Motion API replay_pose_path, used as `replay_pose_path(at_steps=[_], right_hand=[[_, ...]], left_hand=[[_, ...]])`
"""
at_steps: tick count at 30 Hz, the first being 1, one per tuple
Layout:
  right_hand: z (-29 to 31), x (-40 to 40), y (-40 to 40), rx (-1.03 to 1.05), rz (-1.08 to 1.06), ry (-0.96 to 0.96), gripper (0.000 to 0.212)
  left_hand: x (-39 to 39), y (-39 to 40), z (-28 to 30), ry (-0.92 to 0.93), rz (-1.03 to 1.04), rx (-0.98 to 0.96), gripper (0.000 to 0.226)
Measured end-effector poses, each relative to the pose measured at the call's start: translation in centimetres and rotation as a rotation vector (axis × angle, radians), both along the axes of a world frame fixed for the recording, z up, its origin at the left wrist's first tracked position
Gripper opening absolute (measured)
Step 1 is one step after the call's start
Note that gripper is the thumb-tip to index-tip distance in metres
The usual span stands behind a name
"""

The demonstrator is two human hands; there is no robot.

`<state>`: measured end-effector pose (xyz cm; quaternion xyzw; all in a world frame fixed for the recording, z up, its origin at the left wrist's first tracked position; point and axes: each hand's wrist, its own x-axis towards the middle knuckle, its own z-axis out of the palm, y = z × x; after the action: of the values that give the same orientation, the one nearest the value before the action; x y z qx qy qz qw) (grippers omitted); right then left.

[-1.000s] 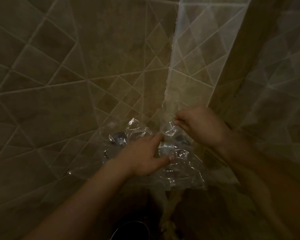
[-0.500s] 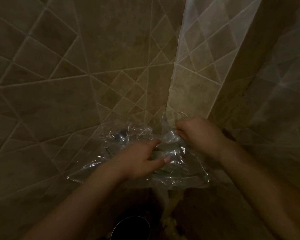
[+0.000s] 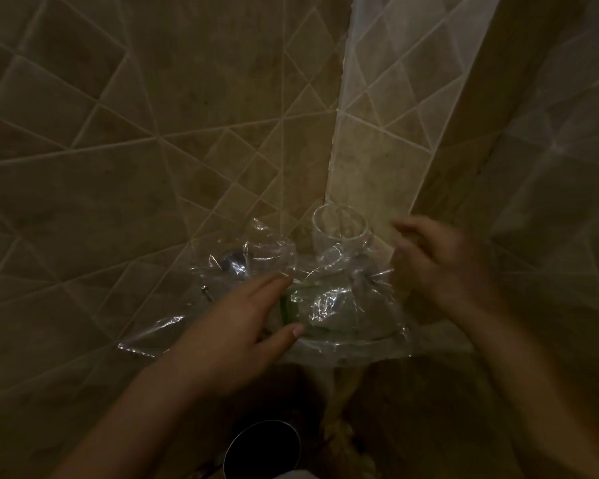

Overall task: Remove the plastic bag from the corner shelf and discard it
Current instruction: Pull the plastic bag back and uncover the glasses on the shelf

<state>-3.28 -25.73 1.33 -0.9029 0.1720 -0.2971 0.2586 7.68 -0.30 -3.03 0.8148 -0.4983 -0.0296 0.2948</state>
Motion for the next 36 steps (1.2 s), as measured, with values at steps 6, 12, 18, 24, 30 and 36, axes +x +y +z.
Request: replay_pose_path(at_steps=[6,12,18,24,30,36], right_hand=[[-2.5,-4.0,1.2,0.566,0.339,0.398,0.025],[-2.3,-0.6,2.5,0.731,0.435,0.479,0.017],[-0.6,-2.4,1.7,0.594,0.348,0.359,0.011],[6.3,-4.9,0.4,-0.302,0.255,0.275,0.013],[9.9,0.7,4.3,-0.741,0.331,0.259,0.018],[6.1,8.0,6.0,-0.883,0.468,0.334,0.021]], left_hand=[[-0.7,0.2,-1.1,-0.029,-0.012,0.225,0.086],[-0.3,-0.3,-1.5,-0.203,-0.036,0.373,0.101],[-0.2,-0.6,-1.5,-0.309,-0.037,0.452,0.092],[-0.8,-0.9,-0.9,-0.340,-0.007,0.448,0.079],[-1.4,-1.1,-1.2,-0.335,0.047,0.375,0.084],[-1.3,-0.6,-1.4,-0.386,0.065,0.446,0.070]])
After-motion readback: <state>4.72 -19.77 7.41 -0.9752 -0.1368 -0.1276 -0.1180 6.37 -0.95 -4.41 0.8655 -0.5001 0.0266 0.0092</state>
